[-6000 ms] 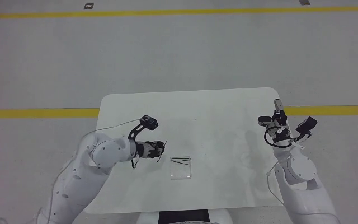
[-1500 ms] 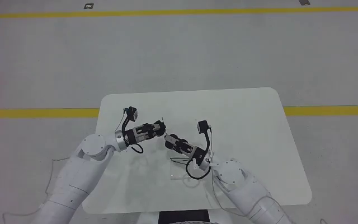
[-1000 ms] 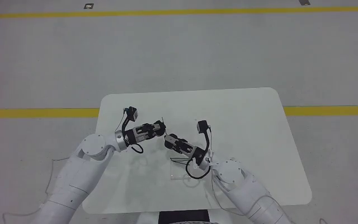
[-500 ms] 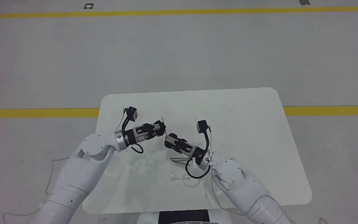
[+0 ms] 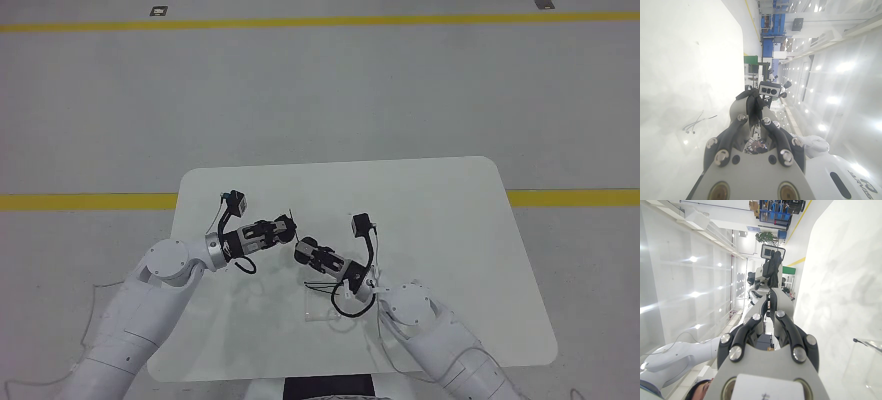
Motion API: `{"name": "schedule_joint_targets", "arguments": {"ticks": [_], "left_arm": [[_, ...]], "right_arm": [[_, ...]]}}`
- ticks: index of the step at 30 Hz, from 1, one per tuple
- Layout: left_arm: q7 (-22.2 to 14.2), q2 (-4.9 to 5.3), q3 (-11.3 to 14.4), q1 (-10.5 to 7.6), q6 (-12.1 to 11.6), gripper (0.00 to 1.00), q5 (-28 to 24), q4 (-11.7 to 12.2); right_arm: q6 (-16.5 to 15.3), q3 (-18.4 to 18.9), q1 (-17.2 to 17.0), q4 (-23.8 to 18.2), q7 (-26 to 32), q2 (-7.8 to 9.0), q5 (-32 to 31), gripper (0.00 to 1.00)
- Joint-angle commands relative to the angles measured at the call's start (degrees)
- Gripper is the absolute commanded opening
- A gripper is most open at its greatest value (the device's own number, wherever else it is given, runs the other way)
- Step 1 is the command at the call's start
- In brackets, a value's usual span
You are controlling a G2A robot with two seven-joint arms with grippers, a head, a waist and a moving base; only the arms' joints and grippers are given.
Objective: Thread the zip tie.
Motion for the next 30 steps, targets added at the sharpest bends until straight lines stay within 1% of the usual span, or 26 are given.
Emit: {"name": "schedule_joint_targets", "arguments": {"ticks": [1,6,7,8,9,10,15,17,19,20,21,24,25,27,28,30], "left_arm": [[0.0,0.0,0.0,0.0,0.0,0.0,0.0,0.0],[0.0,0.0,0.0,0.0,0.0,0.0,0.0,0.0],[0.0,0.0,0.0,0.0,0.0,0.23,0.0,0.0],[0.0,0.0,0.0,0.0,0.0,0.38,0.0,0.0],[0.0,0.0,0.0,0.0,0.0,0.65,0.0,0.0],[0.0,0.0,0.0,0.0,0.0,1.0,0.0,0.0],[1.0,0.09,0.1,0.27,0.1,1.0,0.7,-0.6],[-0.3,0.24,-0.3,0.39,-0.3,1.0,0.0,-0.7],[-2.2,0.52,-1.2,0.39,-0.8,1.0,-0.8,-0.1],[-3.2,0.63,-1.5,0.41,-1.0,1.0,-1.2,0.0],[-5.4,0.82,-1.9,0.34,-1.2,1.0,-1.9,0.2],[-10.1,1.2,-2.6,-0.02,-1.5,1.0,-3.1,1.3],[-12.2,1.33,-2.7,-0.26,-1.4,1.0,-4.0,1.9],[-15.0,1.47,-2.8,-0.8,-1.2,1.0,-5.2,2.9],[-17.1,1.52,-2.7,-1.24,-1.1,1.0,-6.3,3.8],[-20.1,1.53,-2.1,-2.37,-0.8,1.0,-7.4,5.4]], "right_arm": [[0.1,0.1,0.0,0.1,0.1,-0.02,0.1,0.0],[0.1,0.3,0.0,0.4,0.5,-0.04,0.5,0.0],[0.0,0.3,0.0,0.4,0.6,-0.03,0.5,0.0],[0.0,0.5,0.0,0.4,0.8,-0.01,0.6,0.0],[-0.1,0.6,-0.1,0.4,0.9,0.02,0.7,0.0],[-0.2,0.8,-0.1,0.4,1.1,0.06,0.9,0.0],[-1.4,2.6,-0.3,0.5,5.5,0.53,3.7,0.0],[-1.4,3.3,-0.4,0.3,8.2,0.75,5.3,0.0],[-1.4,4.4,-0.3,0.3,11.2,1.06,7.2,0.0],[-1.4,4.8,-0.4,0.2,12.8,1.17,8.2,0.0],[-1.4,5.3,-0.3,0.2,15.4,1.34,9.7,0.0],[-1.4,6.4,0.0,0.7,20.6,1.69,12.3,0.0],[-1.4,6.9,0.2,1.2,22.9,1.83,13.5,0.0],[-1.4,7.2,0.8,2.0,26.6,1.97,15.2,0.0],[-1.4,7.0,1.4,2.7,30.3,2.03,17.0,0.0],[-1.4,6.5,2.5,4.3,36.0,2.02,19.8,0.0]]}}
